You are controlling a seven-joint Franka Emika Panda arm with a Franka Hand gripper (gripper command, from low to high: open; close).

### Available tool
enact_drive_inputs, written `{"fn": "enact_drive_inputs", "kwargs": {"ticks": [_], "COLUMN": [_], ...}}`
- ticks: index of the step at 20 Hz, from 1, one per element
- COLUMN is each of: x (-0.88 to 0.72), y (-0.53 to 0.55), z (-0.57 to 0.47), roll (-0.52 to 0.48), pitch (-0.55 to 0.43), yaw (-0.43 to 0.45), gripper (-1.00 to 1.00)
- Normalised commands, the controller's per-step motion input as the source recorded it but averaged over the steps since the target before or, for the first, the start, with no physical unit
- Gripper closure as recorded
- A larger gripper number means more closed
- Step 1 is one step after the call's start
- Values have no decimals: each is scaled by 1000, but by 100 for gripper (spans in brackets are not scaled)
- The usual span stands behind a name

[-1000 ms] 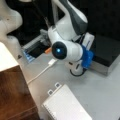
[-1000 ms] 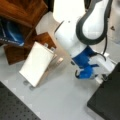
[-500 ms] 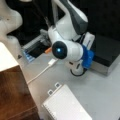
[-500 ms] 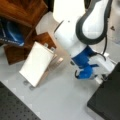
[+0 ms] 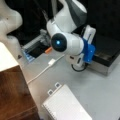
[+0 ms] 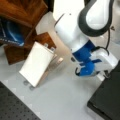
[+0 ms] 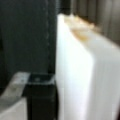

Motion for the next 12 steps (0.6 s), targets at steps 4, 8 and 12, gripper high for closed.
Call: {"fn": "enact_drive_inputs", "kwargs": {"ticks": [4,8,12], "x": [586,587,587], "y": [201,182,166], "z": [504,473,492], "roll": [-108,-79,-1], "pitch": [152,156,152], "yaw": [234,247,231], "gripper": [100,100,100]}}
